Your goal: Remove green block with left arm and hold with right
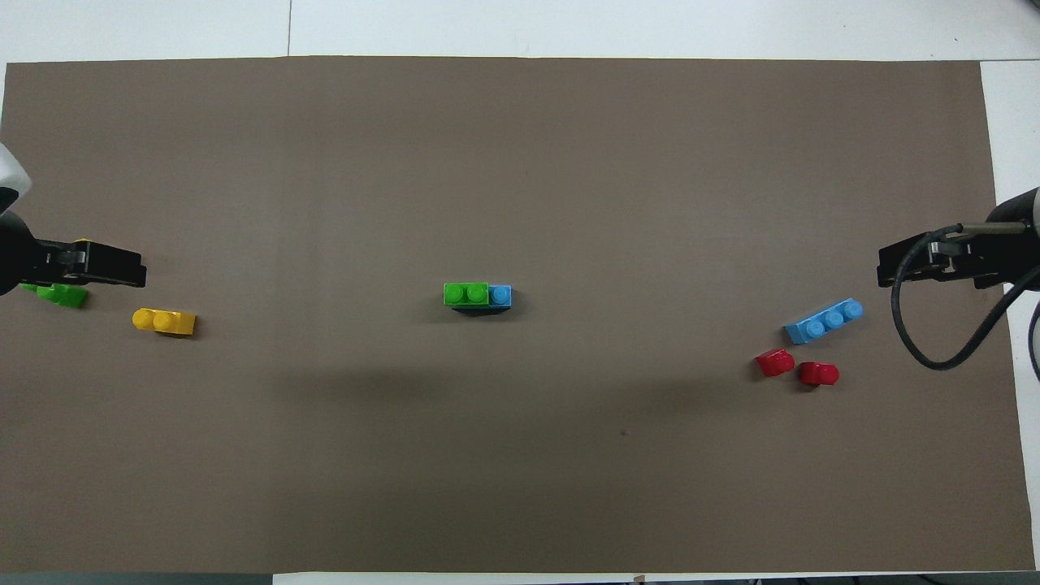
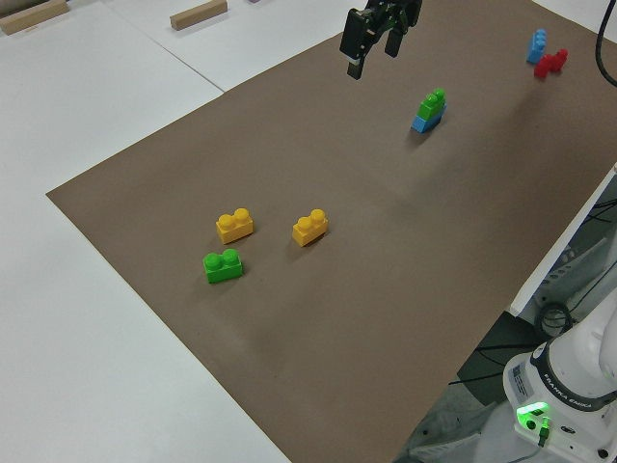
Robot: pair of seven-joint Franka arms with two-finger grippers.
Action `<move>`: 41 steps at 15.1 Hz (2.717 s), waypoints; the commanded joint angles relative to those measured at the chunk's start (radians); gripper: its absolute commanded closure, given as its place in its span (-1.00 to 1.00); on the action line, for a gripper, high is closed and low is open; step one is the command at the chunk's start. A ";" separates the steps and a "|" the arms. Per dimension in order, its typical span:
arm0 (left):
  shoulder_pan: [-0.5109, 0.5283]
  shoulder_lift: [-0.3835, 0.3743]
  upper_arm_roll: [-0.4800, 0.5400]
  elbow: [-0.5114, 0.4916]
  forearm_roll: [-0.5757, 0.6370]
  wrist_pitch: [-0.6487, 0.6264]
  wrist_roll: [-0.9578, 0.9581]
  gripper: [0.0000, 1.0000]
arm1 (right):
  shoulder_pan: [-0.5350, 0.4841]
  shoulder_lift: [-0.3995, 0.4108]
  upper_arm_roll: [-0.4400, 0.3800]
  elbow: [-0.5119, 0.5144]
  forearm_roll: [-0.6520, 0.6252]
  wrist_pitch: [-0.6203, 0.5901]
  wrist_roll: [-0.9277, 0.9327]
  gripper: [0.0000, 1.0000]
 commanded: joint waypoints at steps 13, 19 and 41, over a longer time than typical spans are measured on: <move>0.009 0.004 -0.004 0.022 -0.019 -0.025 0.009 -1.00 | -0.011 -0.023 0.015 -0.103 0.093 0.139 0.532 -1.00; 0.011 0.003 -0.003 0.016 -0.019 -0.025 -0.018 -1.00 | 0.136 0.036 0.031 -0.192 0.241 0.343 1.216 -1.00; -0.383 -0.022 -0.016 -0.282 -0.053 0.329 -1.895 -1.00 | 0.505 0.439 0.031 -0.281 0.696 1.010 1.488 -0.93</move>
